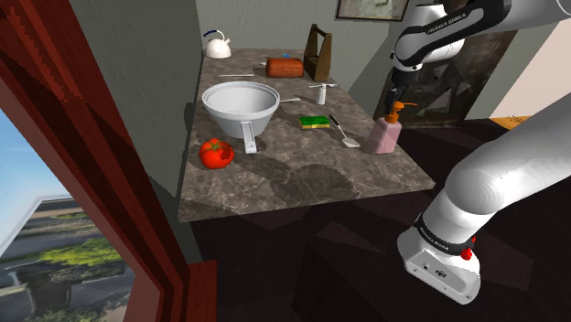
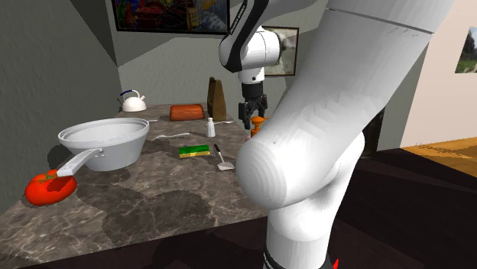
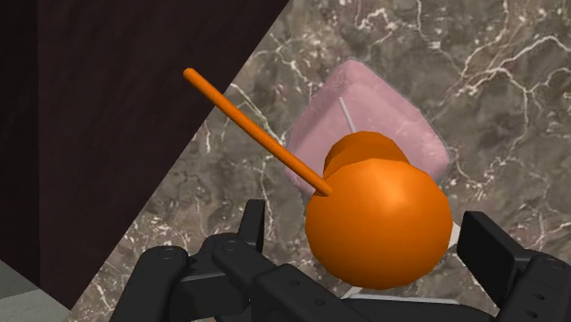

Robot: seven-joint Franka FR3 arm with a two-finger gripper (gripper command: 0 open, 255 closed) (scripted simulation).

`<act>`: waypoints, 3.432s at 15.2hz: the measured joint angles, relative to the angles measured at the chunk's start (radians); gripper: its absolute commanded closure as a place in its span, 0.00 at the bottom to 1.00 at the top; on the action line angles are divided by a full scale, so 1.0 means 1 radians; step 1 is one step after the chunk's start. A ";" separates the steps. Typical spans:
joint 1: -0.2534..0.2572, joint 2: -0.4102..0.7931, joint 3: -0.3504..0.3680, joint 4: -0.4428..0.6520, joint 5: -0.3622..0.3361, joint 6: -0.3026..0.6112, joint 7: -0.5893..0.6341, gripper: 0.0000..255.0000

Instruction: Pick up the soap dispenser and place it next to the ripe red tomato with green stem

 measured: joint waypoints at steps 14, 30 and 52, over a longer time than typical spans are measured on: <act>0.000 -0.010 0.004 0.008 0.000 -0.018 0.000 1.00; 0.003 -0.085 0.045 0.161 0.016 -0.243 -0.019 1.00; 0.019 -0.090 0.090 0.454 0.052 -0.540 -0.055 1.00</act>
